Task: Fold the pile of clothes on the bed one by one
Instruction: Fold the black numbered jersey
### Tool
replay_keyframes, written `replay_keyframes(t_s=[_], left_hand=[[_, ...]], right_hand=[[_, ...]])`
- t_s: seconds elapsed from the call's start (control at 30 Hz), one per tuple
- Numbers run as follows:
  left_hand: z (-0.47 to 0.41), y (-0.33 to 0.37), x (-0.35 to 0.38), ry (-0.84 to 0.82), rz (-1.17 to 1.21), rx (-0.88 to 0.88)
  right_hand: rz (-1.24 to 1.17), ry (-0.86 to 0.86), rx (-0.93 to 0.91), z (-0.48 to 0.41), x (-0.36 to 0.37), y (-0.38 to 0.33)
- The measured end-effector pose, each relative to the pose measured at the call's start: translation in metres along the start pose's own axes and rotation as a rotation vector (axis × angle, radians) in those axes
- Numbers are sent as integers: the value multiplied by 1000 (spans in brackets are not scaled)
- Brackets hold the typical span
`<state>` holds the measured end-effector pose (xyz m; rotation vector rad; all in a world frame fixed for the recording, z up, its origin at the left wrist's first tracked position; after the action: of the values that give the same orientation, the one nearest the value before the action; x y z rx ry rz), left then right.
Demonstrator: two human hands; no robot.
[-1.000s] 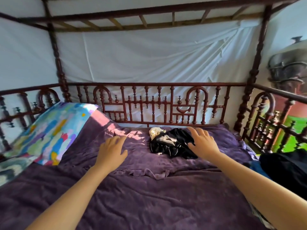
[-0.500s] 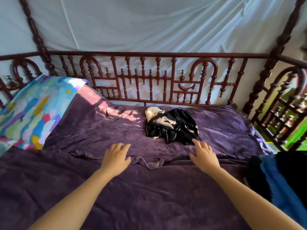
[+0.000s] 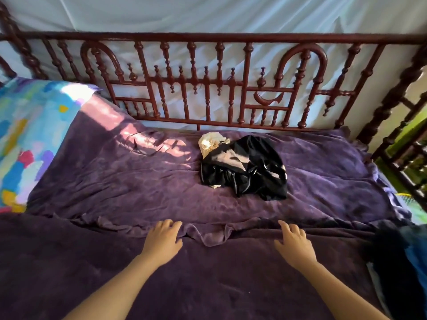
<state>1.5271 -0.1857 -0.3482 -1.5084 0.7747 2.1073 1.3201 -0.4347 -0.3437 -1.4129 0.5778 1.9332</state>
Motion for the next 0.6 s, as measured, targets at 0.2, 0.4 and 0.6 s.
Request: replay_keyframes(t_s=[0.2, 0.4, 0.6], left_hand=[[-98, -13, 69, -164, -26, 8], [-177, -25, 146, -400, -172, 46], [-206, -29, 219, -426, -213, 53]], right_hand=[[90, -91, -23, -91, 49, -35], [159, -58, -24, -206, 81, -66], [195, 124, -110, -344, 103, -93]])
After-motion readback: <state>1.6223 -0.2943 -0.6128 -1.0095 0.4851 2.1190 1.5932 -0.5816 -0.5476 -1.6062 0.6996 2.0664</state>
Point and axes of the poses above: each hand's wrist, its own z-axis away from the middle knuckle, its own x-axis out of the palm, y = z × x, the point moved 2 cm from there along -z, towards the middle knuckle, and after that the axes turned 8 degrees about z, right-handed, at the moved point
